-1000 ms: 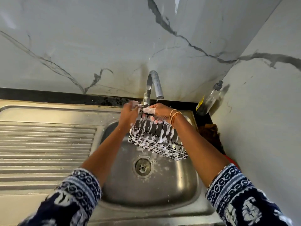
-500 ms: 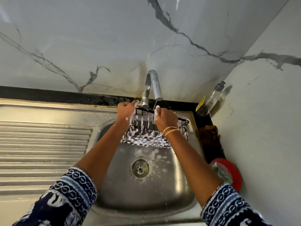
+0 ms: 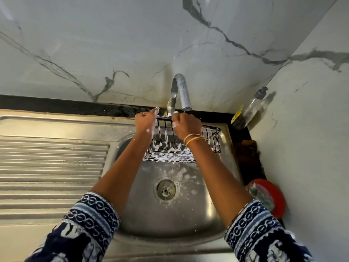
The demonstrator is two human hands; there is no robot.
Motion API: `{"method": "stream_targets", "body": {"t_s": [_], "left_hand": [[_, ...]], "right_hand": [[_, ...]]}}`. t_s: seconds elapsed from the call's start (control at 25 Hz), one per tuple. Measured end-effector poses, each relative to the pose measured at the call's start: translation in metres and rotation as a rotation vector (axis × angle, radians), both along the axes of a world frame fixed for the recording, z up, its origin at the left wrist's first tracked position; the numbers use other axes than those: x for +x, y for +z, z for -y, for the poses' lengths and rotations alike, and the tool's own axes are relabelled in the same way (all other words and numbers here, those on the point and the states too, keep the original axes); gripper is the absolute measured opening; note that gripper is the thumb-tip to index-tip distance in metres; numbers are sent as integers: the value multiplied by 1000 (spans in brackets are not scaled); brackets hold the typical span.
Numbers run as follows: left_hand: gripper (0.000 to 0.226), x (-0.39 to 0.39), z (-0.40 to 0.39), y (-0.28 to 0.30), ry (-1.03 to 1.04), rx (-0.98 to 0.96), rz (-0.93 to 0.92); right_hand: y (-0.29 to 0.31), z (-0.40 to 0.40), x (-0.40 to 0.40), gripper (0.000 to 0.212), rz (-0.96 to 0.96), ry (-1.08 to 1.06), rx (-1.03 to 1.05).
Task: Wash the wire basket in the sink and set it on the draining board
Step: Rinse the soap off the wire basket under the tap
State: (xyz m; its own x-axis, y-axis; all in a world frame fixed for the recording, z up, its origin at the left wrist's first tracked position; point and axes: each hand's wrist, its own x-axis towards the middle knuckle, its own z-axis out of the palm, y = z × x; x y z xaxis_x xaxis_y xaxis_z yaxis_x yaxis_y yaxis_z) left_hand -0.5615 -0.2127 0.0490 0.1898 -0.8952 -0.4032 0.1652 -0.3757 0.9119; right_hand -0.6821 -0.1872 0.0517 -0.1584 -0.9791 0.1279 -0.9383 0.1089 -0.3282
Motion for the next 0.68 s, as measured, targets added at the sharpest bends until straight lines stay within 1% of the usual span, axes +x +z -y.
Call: {"method": "stream_targets", "body": {"t_s": [0.08, 0.16, 0.24, 0.28, 0.32, 0.4, 0.48, 0.56, 0.64, 0.68], "left_hand": [[29, -7, -3, -1, -56, -23, 30], [24, -2, -4, -2, -107, -14, 40], [18, 7, -3, 1, -81, -15, 4], [19, 11, -1, 3, -62, -19, -13], [23, 10, 0, 2, -54, -29, -3], [33, 0, -1, -1, -74, -39, 53], [30, -14, -6, -6, -100, -41, 85], [26, -19, -6, -8, -104, -18, 82], [27, -14, -2, -7, -113, -9, 66], [32, -12, 0, -6, -144, -48, 105]], "right_hand": [[3, -3, 25, 47, 27, 99, -21], [0, -2, 9, 47, 78, 94, 45], [-6, -2, -29, 54, 160, -68, 109], [-8, -4, -40, 55, 164, -156, 124], [-11, -5, -39, 56, 170, -192, 125], [-13, -3, -9, 57, 230, -115, 44], [-10, -5, 19, 55, 292, -15, -1], [-14, -5, 6, 55, 337, 20, 32], [-26, -10, -30, 56, 339, -104, 98], [-31, -14, -42, 55, 334, -189, 120]]}}
